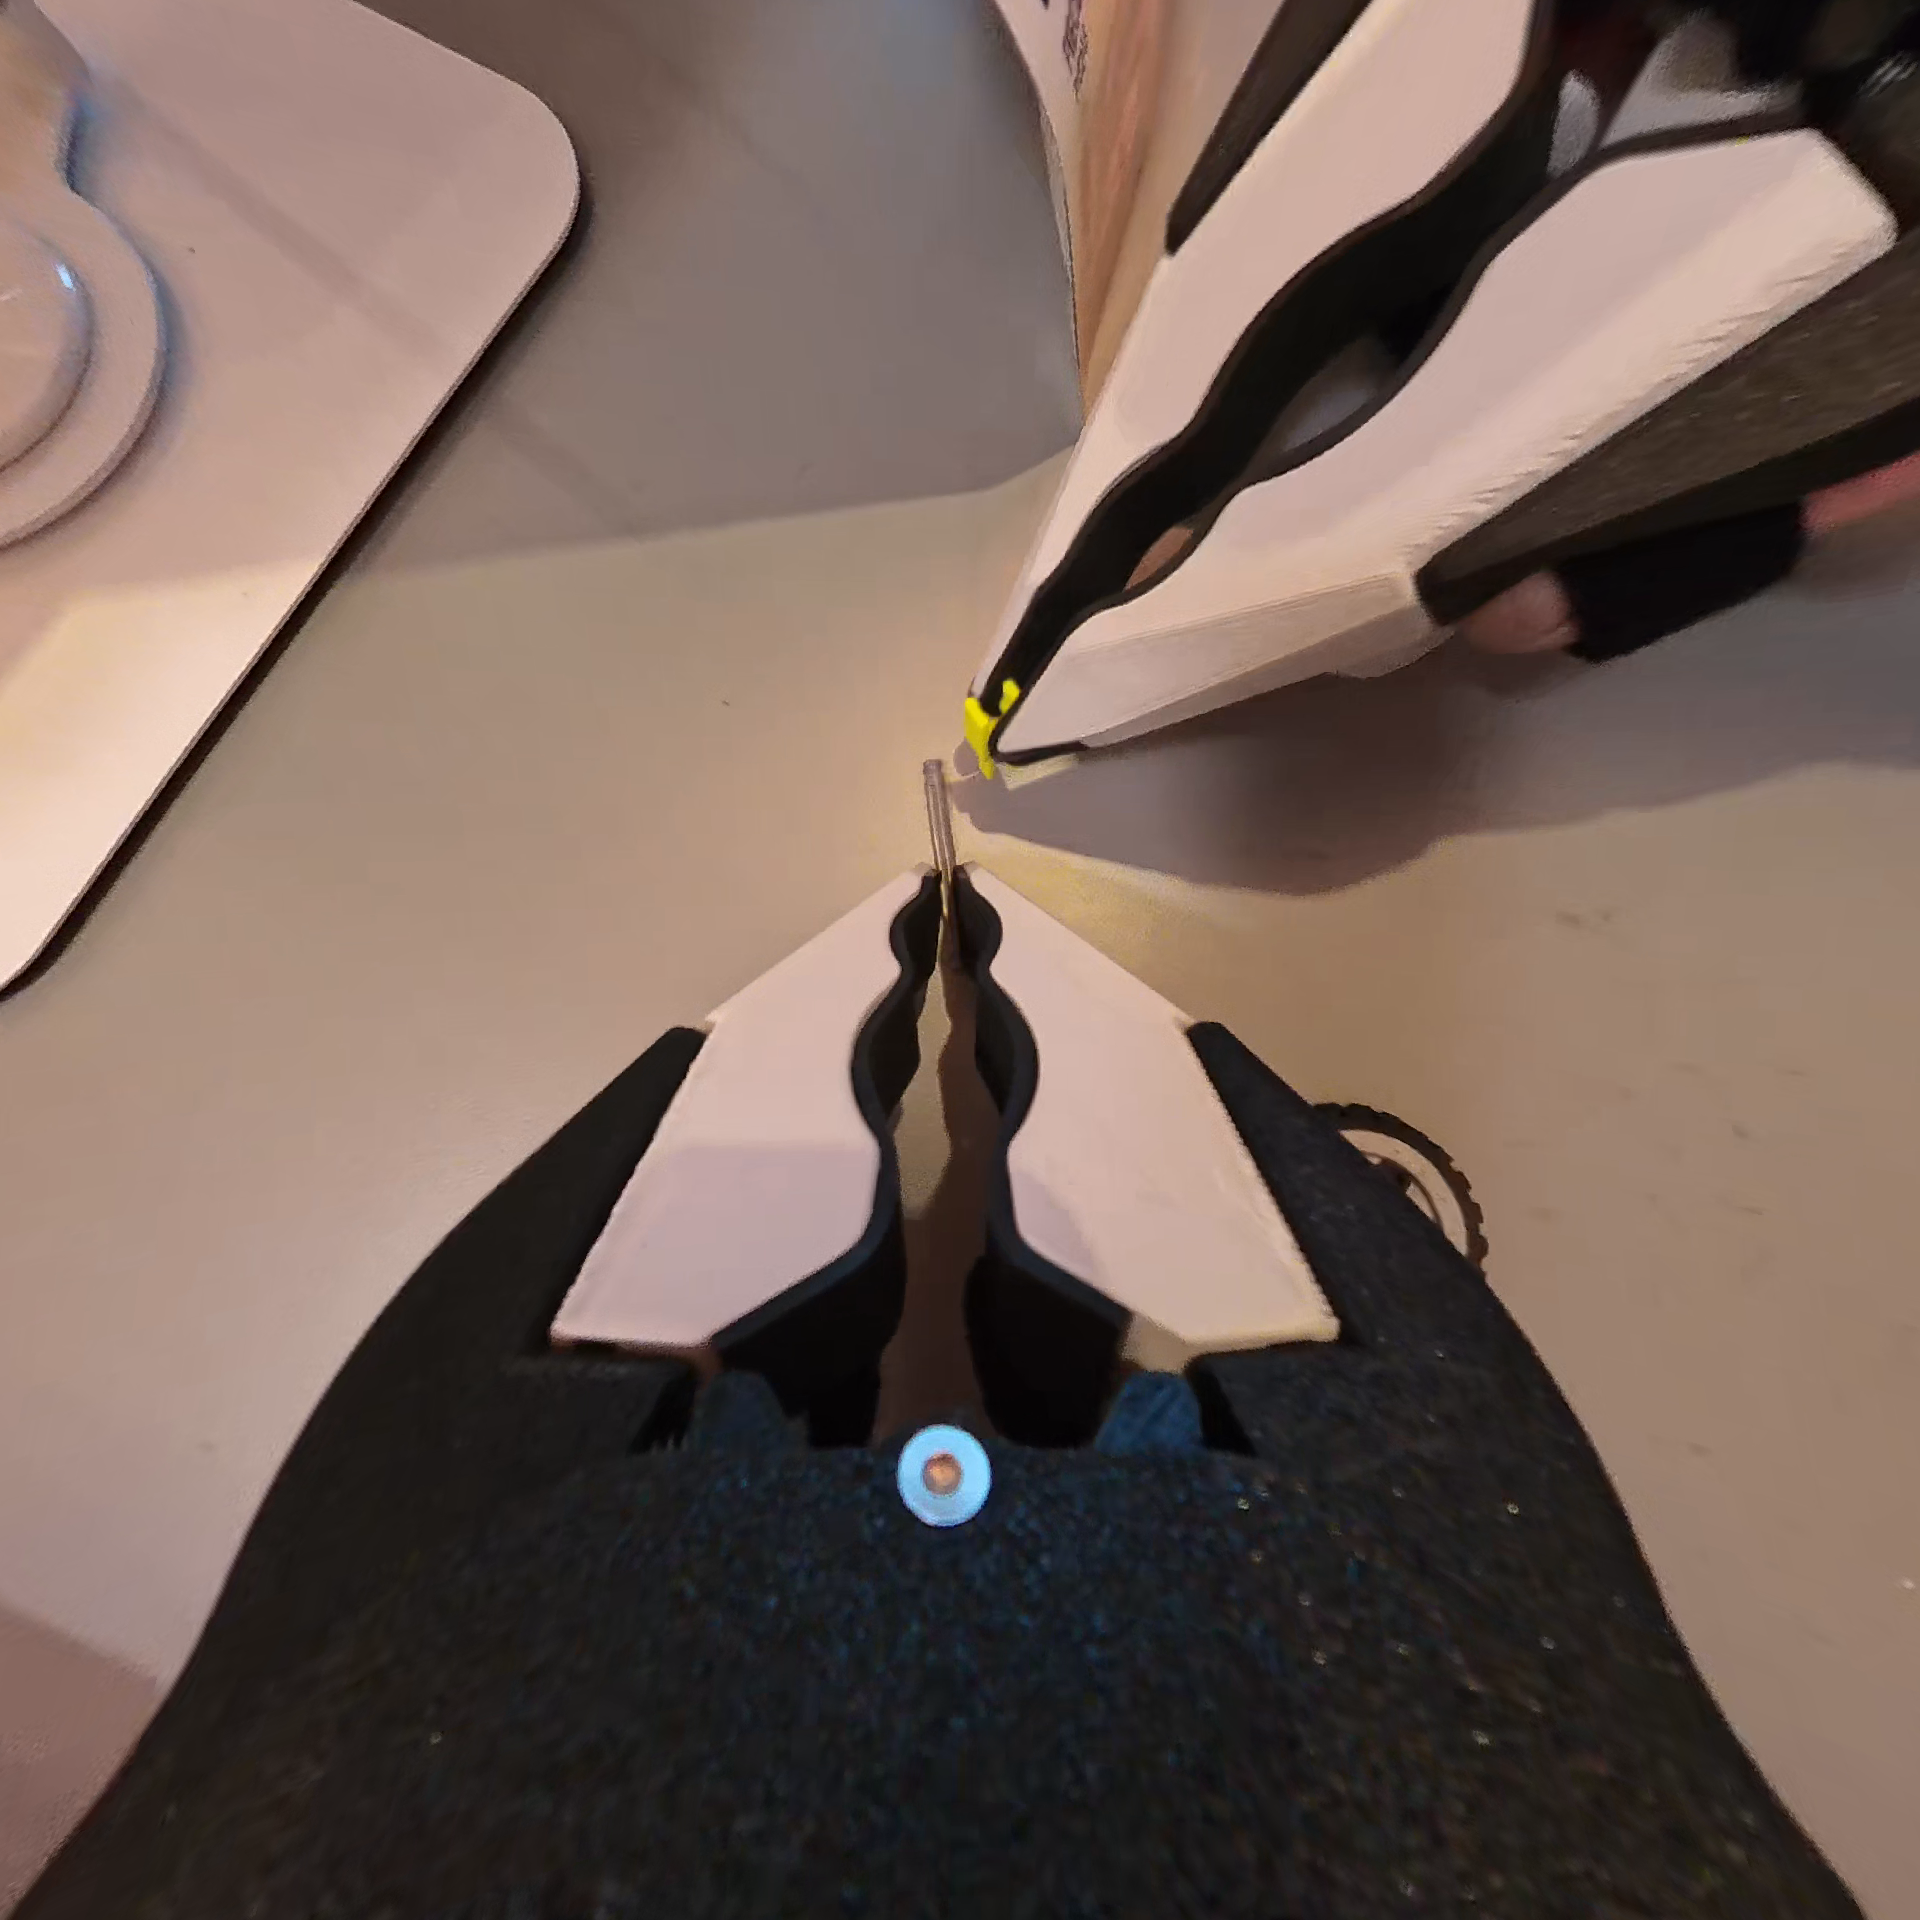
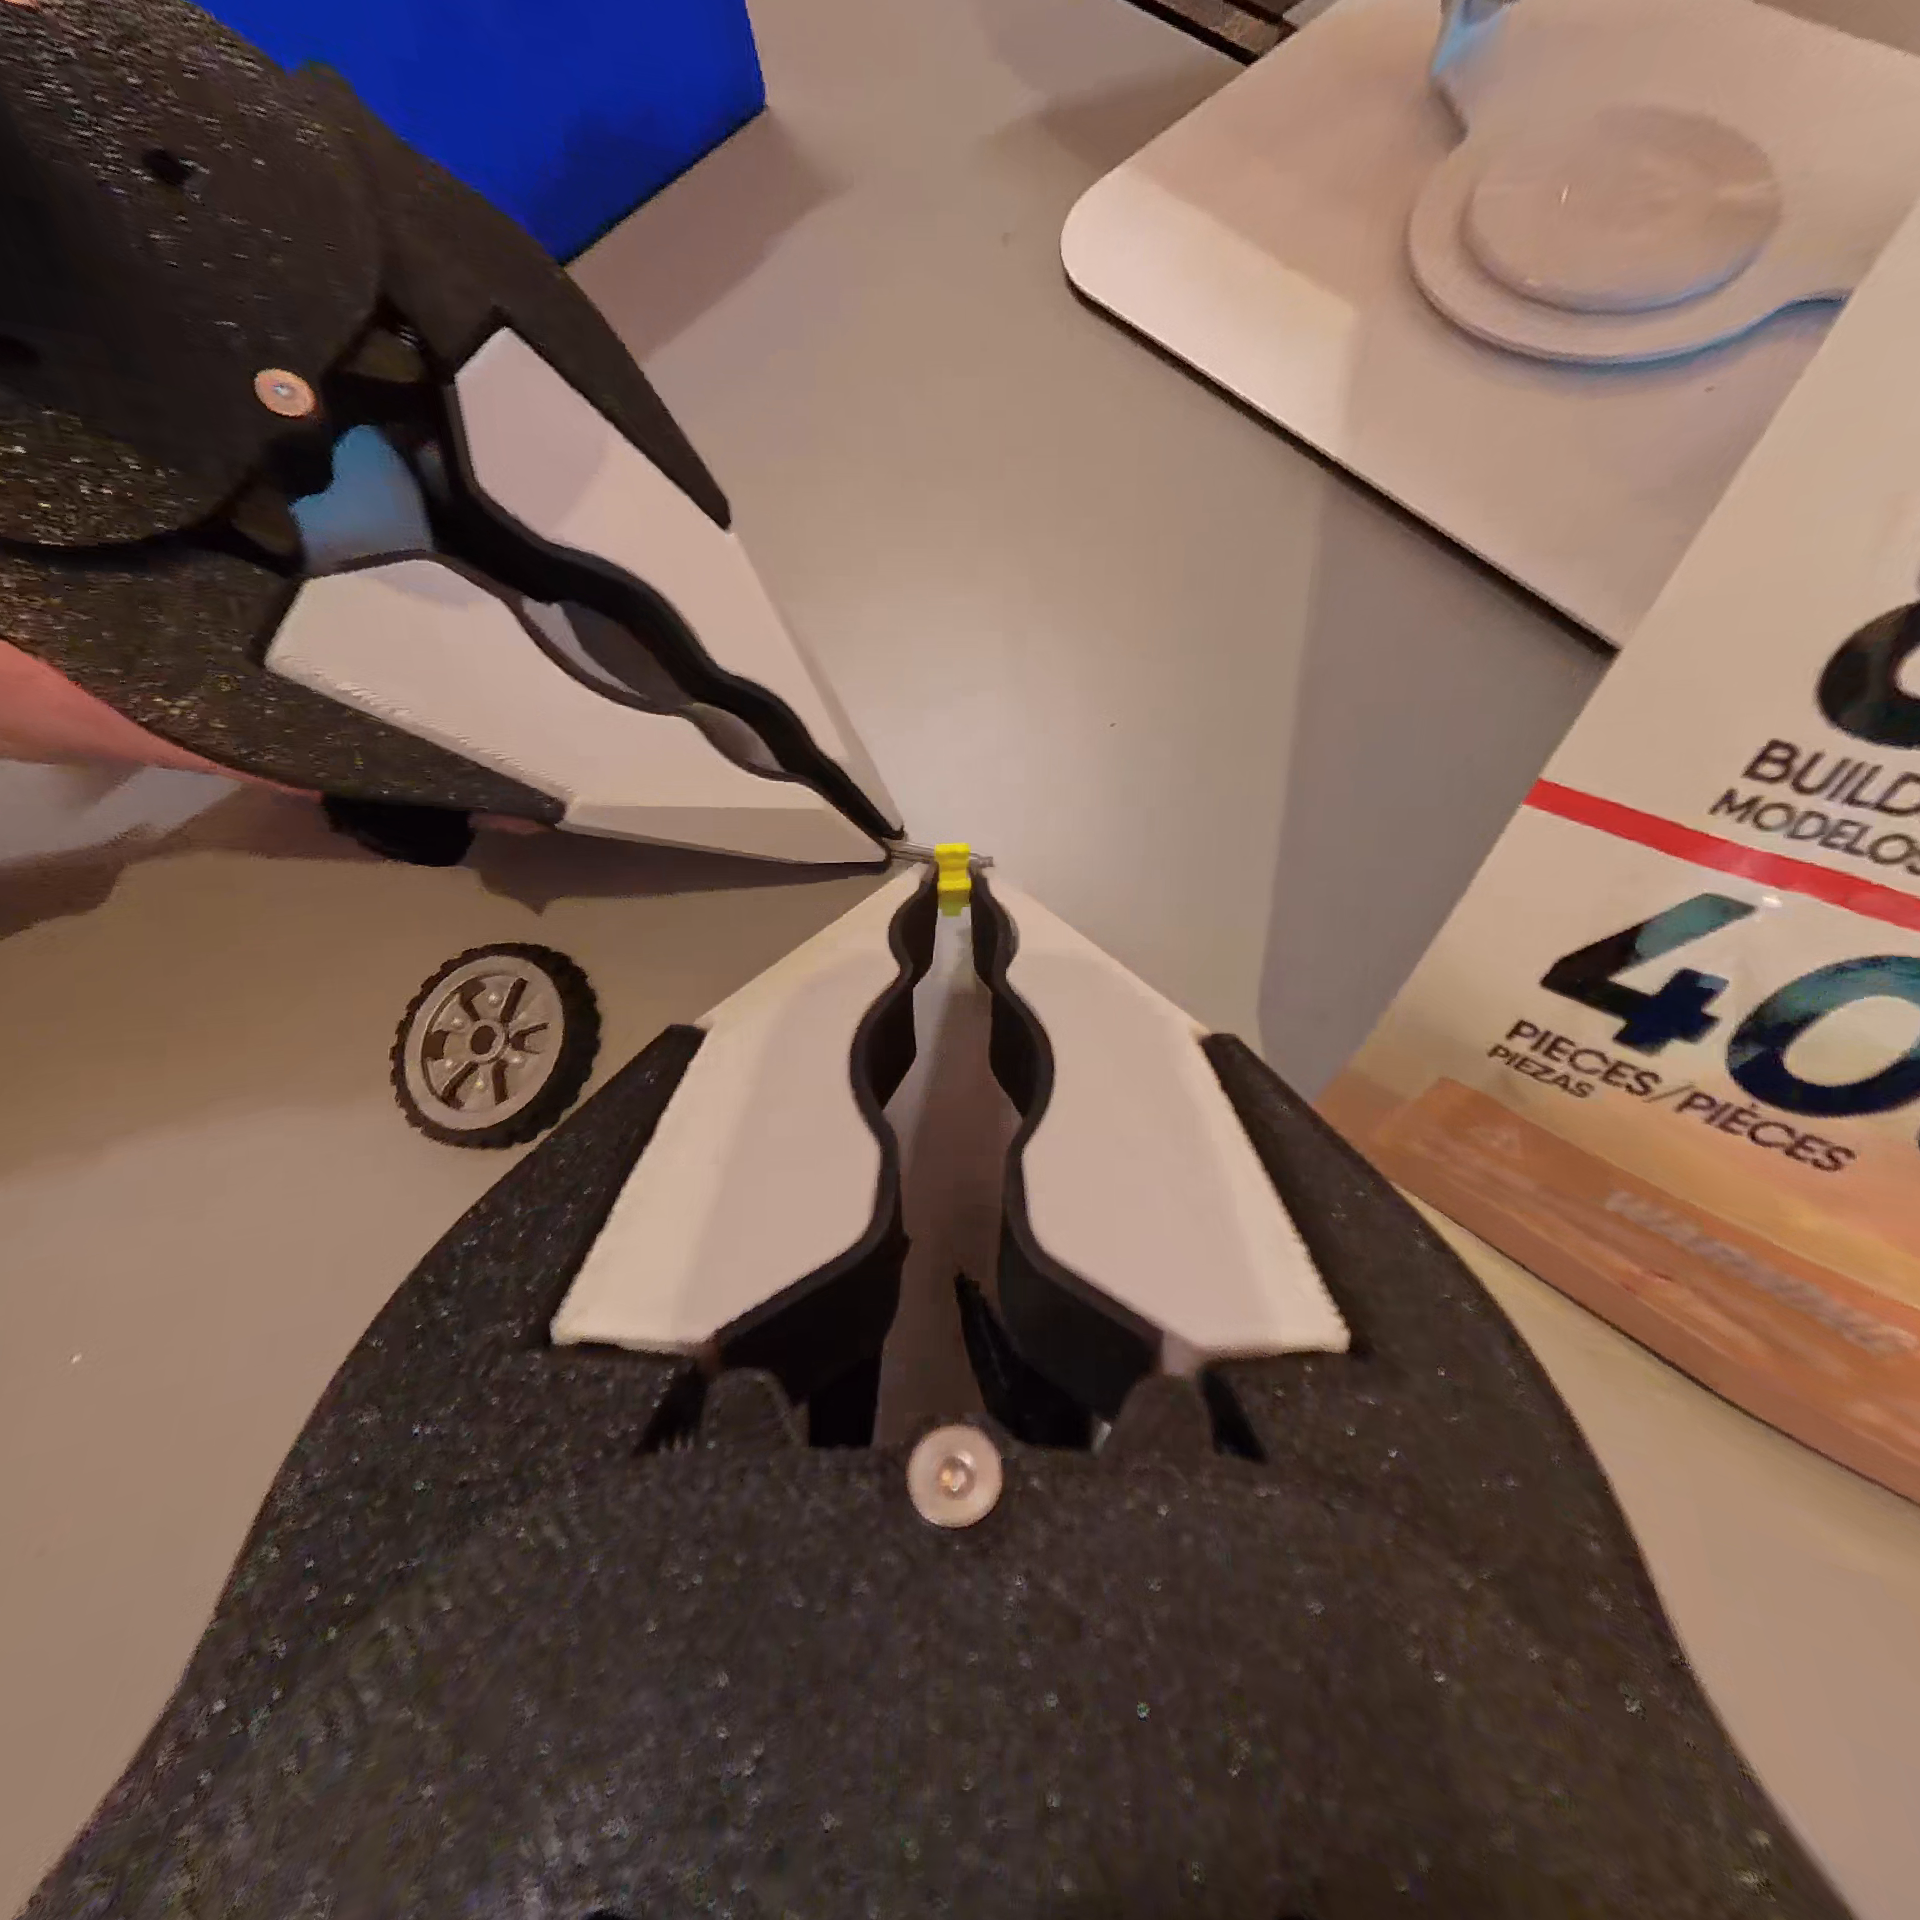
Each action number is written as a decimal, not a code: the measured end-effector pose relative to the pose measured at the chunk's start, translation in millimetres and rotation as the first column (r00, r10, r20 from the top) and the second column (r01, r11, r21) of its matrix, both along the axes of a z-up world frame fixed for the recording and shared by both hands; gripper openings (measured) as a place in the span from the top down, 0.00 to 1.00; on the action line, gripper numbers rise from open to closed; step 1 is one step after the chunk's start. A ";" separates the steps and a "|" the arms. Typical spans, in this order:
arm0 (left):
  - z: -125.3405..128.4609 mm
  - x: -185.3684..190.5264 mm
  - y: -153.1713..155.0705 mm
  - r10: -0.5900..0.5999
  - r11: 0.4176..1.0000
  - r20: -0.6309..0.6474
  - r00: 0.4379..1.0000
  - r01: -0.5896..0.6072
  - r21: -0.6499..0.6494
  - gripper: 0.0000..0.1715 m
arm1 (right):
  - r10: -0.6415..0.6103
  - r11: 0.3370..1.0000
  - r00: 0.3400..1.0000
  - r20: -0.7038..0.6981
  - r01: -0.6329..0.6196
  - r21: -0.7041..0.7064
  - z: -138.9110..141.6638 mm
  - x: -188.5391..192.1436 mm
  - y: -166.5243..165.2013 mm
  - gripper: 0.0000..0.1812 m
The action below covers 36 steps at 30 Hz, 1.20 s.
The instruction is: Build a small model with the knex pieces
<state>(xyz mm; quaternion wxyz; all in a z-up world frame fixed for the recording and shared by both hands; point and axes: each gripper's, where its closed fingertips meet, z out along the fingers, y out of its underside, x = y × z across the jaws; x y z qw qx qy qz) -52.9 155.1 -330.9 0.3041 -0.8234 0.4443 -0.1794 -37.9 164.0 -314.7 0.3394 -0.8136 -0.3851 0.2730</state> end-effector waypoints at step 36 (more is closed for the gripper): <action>4.2 8.5 2.7 0.013 0.992 -0.042 0.999 -0.008 0.128 1.00 | 0.049 0.999 0.942 0.331 -0.052 -0.002 -10.3 -11.1 8.2 0.97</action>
